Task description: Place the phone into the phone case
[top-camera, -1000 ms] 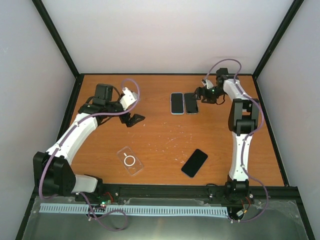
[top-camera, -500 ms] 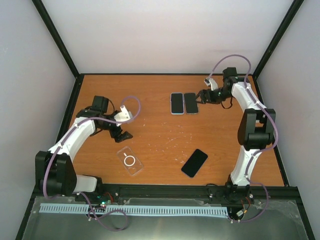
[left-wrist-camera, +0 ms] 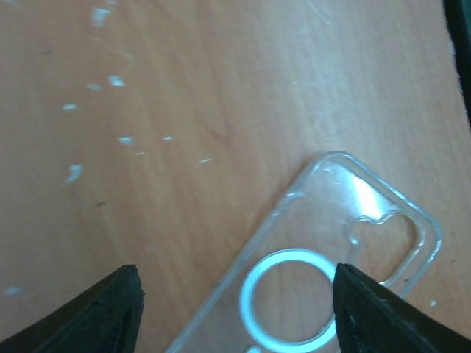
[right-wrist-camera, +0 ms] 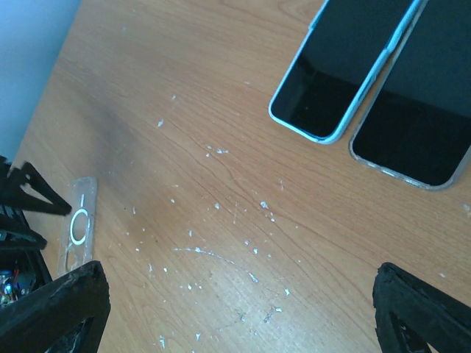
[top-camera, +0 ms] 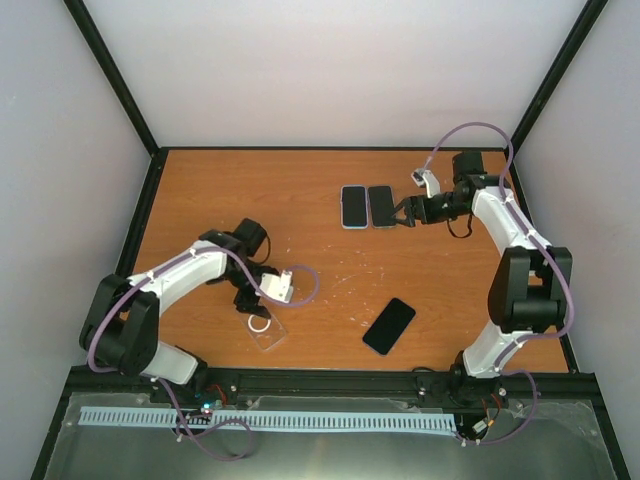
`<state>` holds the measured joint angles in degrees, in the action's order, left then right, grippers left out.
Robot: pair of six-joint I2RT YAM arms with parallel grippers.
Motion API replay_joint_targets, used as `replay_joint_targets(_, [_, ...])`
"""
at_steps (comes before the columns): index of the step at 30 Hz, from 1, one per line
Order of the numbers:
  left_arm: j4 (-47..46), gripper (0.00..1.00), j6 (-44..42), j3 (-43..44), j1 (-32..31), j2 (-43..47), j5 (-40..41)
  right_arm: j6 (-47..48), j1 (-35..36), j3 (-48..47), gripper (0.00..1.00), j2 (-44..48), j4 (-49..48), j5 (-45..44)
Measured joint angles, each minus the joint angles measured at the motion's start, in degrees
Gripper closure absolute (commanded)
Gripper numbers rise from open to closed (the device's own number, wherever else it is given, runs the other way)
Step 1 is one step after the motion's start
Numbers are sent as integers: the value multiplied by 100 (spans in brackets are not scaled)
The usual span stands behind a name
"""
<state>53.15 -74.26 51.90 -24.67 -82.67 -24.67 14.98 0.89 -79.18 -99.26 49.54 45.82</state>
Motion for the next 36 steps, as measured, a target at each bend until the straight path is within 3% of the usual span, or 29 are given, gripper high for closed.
replay_joint_targets(5, [-42,50,-310,-369,-616,-107,505,-2,0,173,5,459,-210,9])
replay_joint_targets(13, [-520,63,-479,-905,-990,-271,1158,-68,0,350,5,721,-358,-57])
replay_joint_targets(36, [-973,67,-564,-376,-1078,-649,1263,-107,0,455,5,479,-431,116])
